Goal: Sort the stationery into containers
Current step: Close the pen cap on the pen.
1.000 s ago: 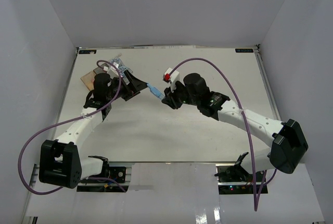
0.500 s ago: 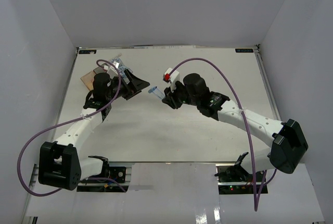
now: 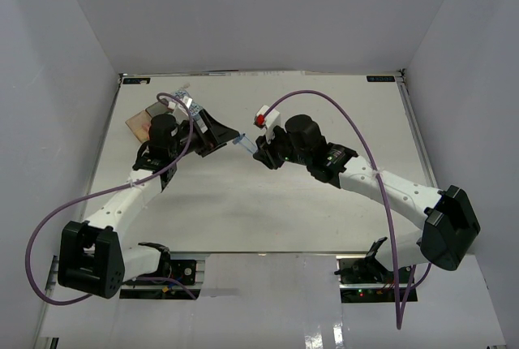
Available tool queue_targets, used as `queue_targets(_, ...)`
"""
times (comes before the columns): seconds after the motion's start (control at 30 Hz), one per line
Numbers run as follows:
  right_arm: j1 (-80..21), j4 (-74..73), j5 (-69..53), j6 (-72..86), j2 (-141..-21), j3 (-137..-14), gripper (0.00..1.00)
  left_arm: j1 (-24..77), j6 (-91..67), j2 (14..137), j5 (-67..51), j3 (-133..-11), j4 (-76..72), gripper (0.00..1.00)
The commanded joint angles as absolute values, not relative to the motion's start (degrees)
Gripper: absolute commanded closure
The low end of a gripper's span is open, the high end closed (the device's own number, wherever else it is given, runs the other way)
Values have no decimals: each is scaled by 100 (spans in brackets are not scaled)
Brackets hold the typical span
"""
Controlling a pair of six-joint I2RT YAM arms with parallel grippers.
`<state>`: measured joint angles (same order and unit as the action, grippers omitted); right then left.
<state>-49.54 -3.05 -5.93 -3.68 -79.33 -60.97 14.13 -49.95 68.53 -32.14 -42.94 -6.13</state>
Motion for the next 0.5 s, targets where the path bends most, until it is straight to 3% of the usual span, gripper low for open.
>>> queue_targets(0.0, -4983, -167, -510, -457, -7937, -6082, 75, 1494, -4922, 6838, -3278, -4517, -703, 7)
queue_targets(0.47, -4983, -70, -316, -475, -7928, -6056, 75, 2039, -4421, 6908, -2672, -4746, -203, 8)
